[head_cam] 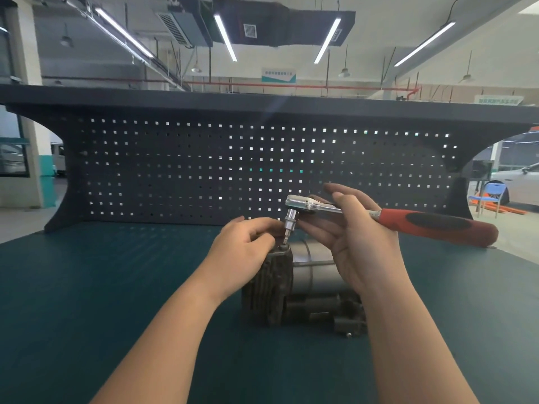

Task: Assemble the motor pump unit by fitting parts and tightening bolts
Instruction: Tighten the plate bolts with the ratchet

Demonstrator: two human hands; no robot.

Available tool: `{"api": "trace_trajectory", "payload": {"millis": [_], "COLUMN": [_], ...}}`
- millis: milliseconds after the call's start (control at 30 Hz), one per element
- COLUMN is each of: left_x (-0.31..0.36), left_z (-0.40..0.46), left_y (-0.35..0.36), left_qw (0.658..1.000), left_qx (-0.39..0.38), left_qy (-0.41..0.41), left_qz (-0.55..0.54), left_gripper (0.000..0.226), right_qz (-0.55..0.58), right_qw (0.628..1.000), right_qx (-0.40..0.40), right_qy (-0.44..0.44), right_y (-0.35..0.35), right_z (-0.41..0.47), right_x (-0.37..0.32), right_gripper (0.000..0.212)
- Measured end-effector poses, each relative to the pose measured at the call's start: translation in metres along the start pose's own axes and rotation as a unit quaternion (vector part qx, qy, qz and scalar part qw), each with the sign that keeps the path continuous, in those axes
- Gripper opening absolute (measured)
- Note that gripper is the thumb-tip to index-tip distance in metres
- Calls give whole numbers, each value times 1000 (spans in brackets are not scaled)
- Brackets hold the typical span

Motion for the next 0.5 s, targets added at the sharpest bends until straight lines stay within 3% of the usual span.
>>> {"api": "trace_trajectory", "payload": {"millis": [167,333,433,500], "left_x": [-6,0,4,1], "left_z": [2,6,9,9], "left_y": [0,-4,-5,-4], "left_qw": [999,996,996,997], "left_qx": [16,79,90,83], "left_qy": [-20,-13,-7,-4], "left_qz": [-34,36,15,7], "left_gripper": [44,40,38,40], "right_qz": [-24,-124,-182,-158], "right_qw": [999,984,966,970], "right_qx": [-36,-107,-155,-161], "right_qy": [-10,-69,-101,-85], "right_y": [7,20,30,30], "right_z": [-1,-5,-10,-10], "right_x": [0,-12,-14,-9], "right_gripper": [14,16,15,15]}}
Point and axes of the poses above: each hand's wrist, its own z-axis towards the middle knuckle, its own y-axis out of the palm, x = y × z, the point moved 9 cm from there along z, towards the middle knuckle, and after that the axes turned 9 degrees about z, right-handed, at the moved point
